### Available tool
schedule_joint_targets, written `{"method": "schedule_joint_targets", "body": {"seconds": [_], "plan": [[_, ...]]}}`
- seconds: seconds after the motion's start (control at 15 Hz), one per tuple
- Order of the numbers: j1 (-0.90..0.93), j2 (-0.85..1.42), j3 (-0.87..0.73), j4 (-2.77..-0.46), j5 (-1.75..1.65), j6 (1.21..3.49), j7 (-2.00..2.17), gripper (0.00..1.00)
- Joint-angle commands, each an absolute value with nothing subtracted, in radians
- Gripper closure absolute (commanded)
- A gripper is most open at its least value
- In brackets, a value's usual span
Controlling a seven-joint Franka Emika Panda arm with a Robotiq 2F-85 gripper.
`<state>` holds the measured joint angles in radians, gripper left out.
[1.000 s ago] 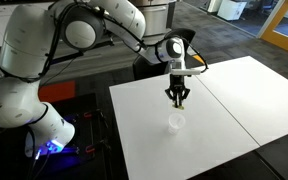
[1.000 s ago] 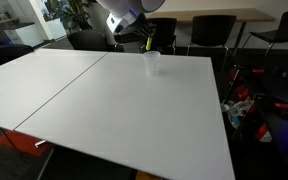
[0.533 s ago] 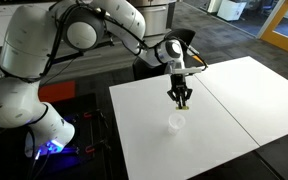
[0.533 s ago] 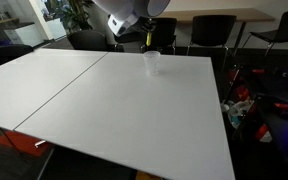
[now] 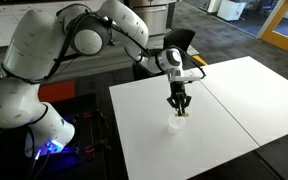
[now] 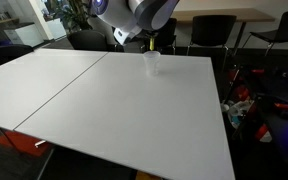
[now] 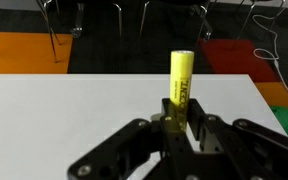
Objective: Put the yellow marker inside the clear cup then take it out of the cup
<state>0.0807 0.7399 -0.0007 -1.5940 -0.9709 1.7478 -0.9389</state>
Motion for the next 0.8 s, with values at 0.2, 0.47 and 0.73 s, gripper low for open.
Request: {"method": "schedule_joint_targets", "body": {"seconds": [0.2,0.47,0.73], "plan": [[0.061,0.792,0.018,-1.552,-1.012,1.781,-0.946,0.95],[0.062,0.819,0.028,-1.538,-1.011,1.777,-0.957,0.95],[0.061,0.84,0.035,-1.533,-1.004,1.77,-0.966,0.95]]}}
